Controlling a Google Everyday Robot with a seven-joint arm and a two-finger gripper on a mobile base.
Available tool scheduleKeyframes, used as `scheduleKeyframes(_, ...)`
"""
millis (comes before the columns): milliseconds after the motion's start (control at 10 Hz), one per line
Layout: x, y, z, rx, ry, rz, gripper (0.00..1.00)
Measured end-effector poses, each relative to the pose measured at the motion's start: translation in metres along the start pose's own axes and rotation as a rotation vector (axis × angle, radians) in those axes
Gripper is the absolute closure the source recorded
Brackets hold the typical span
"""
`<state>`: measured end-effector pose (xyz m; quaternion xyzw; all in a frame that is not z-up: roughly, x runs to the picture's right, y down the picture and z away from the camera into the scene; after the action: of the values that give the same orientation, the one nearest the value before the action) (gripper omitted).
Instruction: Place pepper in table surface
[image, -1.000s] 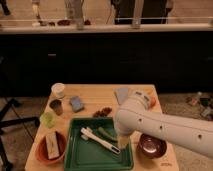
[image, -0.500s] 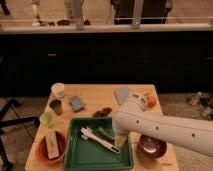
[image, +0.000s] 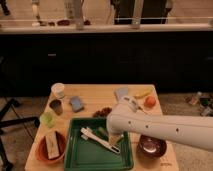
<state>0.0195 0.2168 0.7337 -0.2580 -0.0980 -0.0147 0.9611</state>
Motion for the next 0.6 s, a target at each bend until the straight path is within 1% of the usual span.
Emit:
scheduleKeyframes(100, -0.006, 0.0, 0.012, -0.019, -0.015, -0.044, 0.2)
scheduleKeyframes(200, -0.009, -0.001, 0.019, -0.033, -0.026, -0.079, 0.2)
scheduleKeyframes(300, -0.01, 0.001, 0.026, -0.05, -0.038, -0.114, 0.2)
scheduleKeyframes(400, -0.009, 0.002, 0.031, -0.068, -0.059, -0.155, 0.2)
scheduleKeyframes(500, -0.006, 0.004, 0.035, -0.081, -0.078, -0.182, 0.2)
scheduleKeyframes(600, -0.004, 0.006, 0.038, -0.09, -0.088, -0.198, 0.2)
